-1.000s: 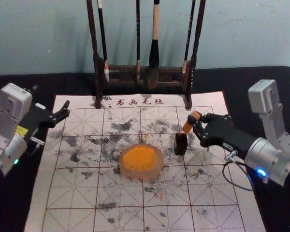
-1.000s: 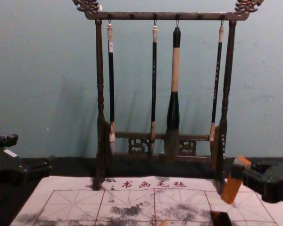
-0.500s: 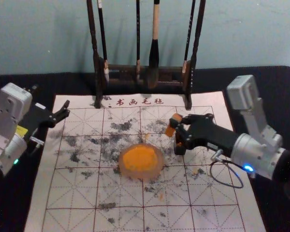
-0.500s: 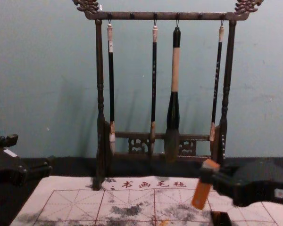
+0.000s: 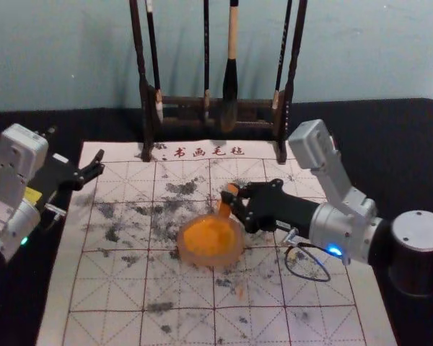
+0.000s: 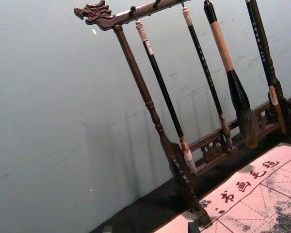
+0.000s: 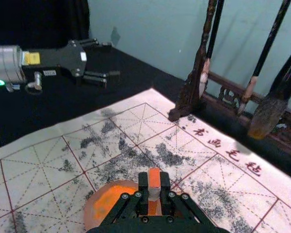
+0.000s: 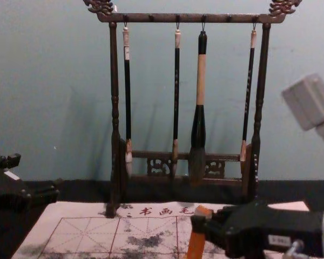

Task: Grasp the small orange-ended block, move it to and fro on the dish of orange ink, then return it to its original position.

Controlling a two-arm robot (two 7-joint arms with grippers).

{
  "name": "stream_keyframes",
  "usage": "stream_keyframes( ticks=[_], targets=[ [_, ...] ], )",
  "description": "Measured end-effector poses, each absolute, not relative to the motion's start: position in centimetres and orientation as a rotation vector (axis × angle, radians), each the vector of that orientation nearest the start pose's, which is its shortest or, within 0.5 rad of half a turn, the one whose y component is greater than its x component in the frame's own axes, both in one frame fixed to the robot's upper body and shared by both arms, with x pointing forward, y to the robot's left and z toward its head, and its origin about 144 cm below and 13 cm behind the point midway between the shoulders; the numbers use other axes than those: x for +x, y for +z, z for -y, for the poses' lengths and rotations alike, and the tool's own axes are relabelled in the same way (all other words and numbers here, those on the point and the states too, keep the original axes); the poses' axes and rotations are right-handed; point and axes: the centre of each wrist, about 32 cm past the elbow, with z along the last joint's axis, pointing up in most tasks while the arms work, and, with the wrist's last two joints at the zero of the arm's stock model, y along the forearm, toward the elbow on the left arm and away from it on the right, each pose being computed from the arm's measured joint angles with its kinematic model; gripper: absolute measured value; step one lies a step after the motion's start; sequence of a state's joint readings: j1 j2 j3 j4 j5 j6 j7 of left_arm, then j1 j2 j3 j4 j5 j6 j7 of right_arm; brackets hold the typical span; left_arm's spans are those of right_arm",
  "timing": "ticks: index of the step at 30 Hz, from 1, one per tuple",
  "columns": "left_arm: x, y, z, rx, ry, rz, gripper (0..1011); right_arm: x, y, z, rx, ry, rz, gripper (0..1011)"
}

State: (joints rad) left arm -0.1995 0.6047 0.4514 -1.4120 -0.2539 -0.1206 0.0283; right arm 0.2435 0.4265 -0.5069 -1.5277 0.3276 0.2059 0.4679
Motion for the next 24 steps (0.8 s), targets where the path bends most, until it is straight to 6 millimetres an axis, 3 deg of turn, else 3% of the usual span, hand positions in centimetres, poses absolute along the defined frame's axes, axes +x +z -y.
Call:
stream_keyframes(
  ticks=[24],
  targets=[
    [48.9, 114.0, -31.0, 0.304, 1.248, 0.285, 1001, 50.5, 116.2, 19.0, -0.322, -0.630, -0.056, 127]
  ],
)
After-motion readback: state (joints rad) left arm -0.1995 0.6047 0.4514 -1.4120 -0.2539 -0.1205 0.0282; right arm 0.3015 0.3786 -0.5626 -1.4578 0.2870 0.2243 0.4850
